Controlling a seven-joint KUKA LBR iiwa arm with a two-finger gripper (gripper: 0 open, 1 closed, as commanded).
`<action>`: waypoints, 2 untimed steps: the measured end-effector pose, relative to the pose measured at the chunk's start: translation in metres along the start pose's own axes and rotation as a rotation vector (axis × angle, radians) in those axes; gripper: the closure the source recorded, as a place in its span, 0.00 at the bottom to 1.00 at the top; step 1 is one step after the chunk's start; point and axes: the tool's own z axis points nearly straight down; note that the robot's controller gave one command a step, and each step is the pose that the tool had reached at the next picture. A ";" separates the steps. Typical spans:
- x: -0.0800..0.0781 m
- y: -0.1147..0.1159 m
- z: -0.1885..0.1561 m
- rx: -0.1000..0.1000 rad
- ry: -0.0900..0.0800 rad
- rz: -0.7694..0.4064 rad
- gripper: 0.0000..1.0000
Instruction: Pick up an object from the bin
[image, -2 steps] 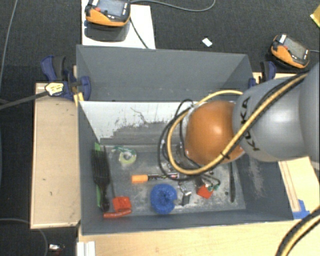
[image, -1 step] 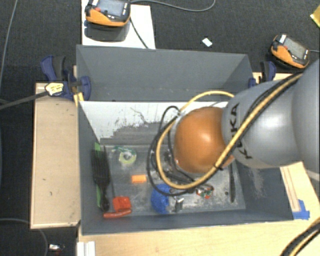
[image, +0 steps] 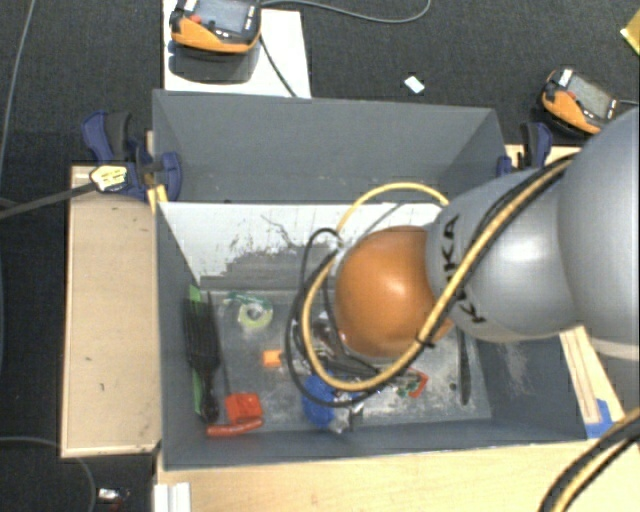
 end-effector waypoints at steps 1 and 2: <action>0.006 -0.011 0.027 0.006 -0.009 -0.160 0.00; 0.001 -0.018 0.030 0.004 -0.009 -0.475 1.00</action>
Offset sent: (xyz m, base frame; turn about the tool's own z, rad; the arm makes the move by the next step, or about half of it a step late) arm 0.0105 -0.0152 -0.0302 -0.4791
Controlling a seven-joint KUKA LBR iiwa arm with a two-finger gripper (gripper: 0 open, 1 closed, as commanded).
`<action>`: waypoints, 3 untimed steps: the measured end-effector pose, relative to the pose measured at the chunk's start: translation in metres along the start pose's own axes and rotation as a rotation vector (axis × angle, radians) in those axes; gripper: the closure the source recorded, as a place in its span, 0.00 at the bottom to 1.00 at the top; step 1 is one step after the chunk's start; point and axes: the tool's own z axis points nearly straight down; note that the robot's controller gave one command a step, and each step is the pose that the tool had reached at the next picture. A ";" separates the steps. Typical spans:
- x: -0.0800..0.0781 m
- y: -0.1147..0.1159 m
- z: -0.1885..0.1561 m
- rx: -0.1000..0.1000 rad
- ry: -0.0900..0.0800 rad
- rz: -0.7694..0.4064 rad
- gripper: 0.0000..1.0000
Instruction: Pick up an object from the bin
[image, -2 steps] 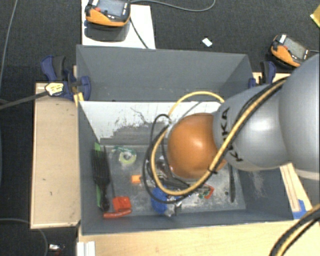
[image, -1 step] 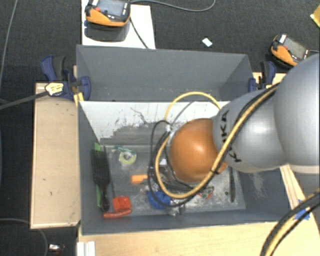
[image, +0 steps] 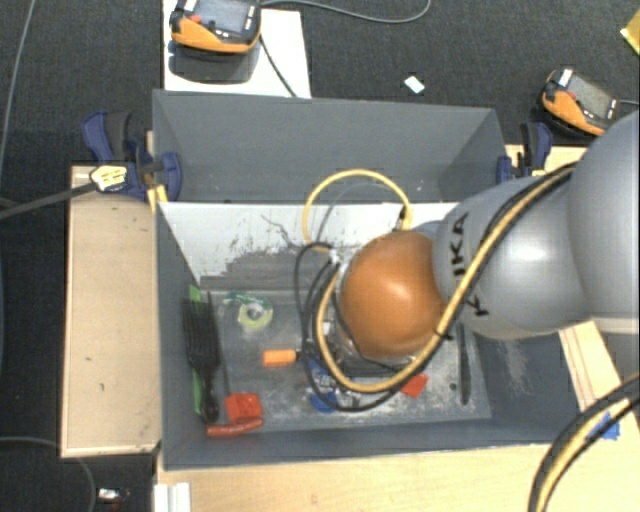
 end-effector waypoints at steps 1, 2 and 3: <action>0.000 0.000 0.000 0.000 0.000 0.000 1.00; 0.001 0.002 -0.019 -0.005 0.003 0.003 1.00; 0.000 0.001 -0.053 -0.003 0.000 0.005 1.00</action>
Offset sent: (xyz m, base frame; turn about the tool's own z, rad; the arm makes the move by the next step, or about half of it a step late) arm -0.0004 -0.0001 0.0471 0.0004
